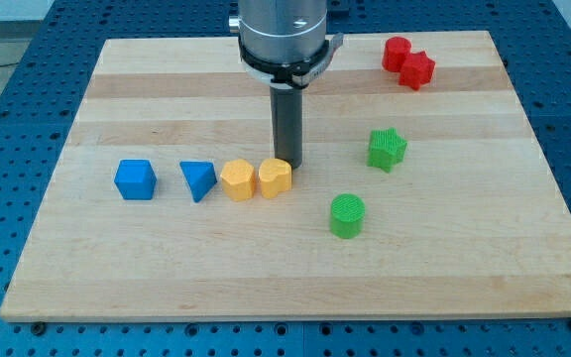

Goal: Move green circle to the left of the green star

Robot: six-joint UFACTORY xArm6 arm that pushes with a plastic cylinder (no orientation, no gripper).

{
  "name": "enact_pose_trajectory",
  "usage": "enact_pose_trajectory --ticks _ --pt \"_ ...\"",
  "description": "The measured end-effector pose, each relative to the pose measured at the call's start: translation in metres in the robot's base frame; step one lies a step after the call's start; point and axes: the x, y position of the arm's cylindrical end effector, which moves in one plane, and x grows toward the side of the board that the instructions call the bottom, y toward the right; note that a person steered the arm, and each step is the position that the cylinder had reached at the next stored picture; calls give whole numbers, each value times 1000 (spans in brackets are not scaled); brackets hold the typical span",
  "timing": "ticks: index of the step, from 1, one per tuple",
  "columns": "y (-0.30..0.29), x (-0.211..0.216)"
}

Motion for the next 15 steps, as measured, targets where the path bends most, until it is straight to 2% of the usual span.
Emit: enact_pose_trajectory --ticks 1,3,5,6,8,9,10,11,12,13,15 --pt "2 0" --pt "59 2" --pt "114 21" --pt "110 13" --pt "106 -43" --pt "109 -27" --pt "145 20" --pt "143 82" --pt "95 121" --pt "52 116" --pt "63 88"
